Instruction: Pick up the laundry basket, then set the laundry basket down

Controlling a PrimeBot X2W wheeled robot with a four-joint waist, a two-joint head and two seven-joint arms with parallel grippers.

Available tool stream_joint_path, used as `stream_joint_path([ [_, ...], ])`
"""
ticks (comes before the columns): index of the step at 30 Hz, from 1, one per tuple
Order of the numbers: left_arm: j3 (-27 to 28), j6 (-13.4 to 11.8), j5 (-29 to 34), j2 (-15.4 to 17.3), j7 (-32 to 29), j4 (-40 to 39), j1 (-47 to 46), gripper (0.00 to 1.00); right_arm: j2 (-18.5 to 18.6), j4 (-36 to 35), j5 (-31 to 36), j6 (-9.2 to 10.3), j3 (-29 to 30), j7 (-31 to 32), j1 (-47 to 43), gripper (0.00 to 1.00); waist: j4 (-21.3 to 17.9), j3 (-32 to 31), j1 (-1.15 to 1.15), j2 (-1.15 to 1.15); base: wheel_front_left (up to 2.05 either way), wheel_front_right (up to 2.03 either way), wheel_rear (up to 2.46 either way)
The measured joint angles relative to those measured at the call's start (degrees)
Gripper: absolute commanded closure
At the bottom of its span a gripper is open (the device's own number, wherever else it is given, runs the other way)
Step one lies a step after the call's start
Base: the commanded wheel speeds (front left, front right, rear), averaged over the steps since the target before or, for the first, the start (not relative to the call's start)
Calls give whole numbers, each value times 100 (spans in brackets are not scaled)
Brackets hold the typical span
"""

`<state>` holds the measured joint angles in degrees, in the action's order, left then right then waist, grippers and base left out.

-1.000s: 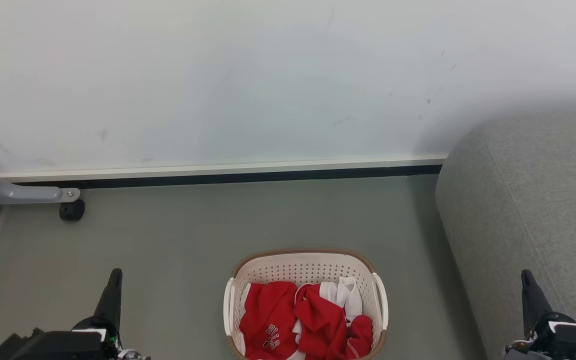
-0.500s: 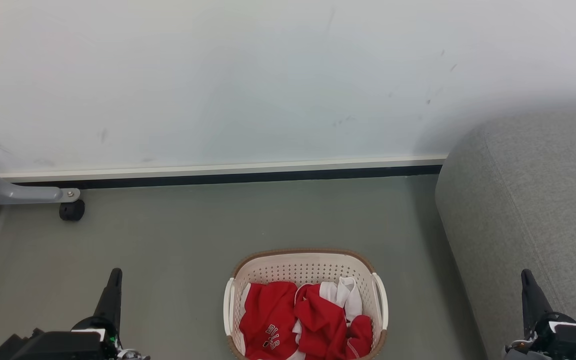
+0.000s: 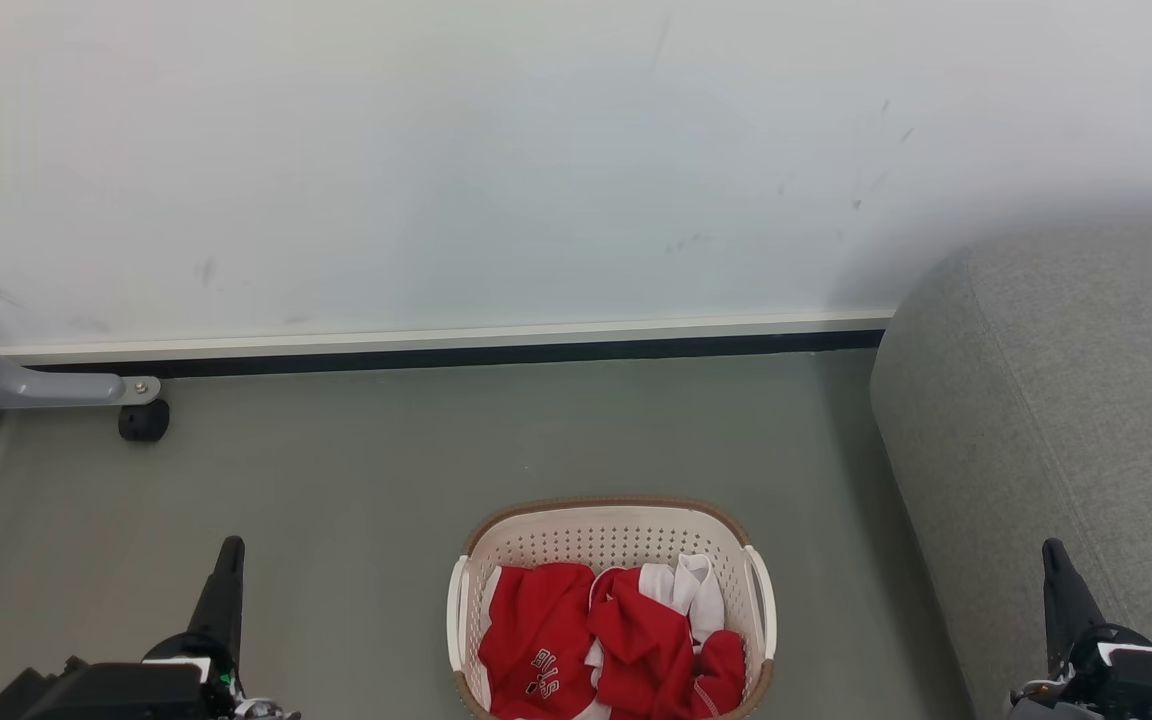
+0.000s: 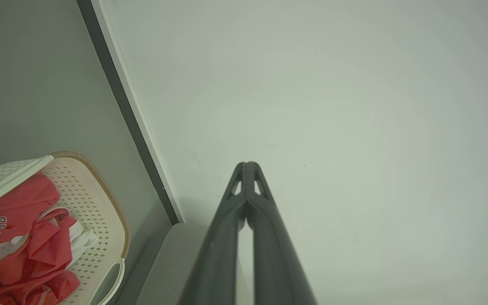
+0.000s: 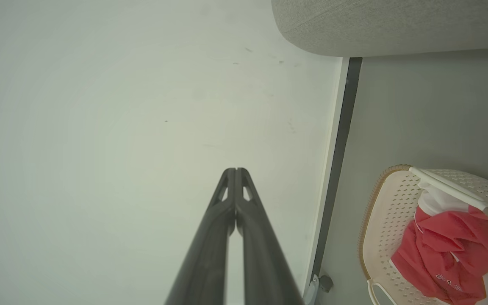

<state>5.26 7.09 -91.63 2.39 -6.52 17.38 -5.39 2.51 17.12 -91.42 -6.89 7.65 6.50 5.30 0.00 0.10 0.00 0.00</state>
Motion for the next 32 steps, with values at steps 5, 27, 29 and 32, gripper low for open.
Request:
stream_joint_path([
  [5,0,0,0,-1,0,0,0,100,0,0,0,0,0,0,0,100,0,0,0,0,0,0,0],
  [27,0,0,-1,-1,0,-5,0,100,-1,-2,0,0,0,0,0,100,0,1,0,0,0,0,0],
  [29,0,0,-1,-1,0,-7,0,100,-1,-2,0,0,0,0,0,100,0,1,0,0,0,0,0],
  [32,0,0,-1,-1,0,-8,0,100,-1,-2,0,0,0,0,0,100,0,1,0,0,0,0,0],
])
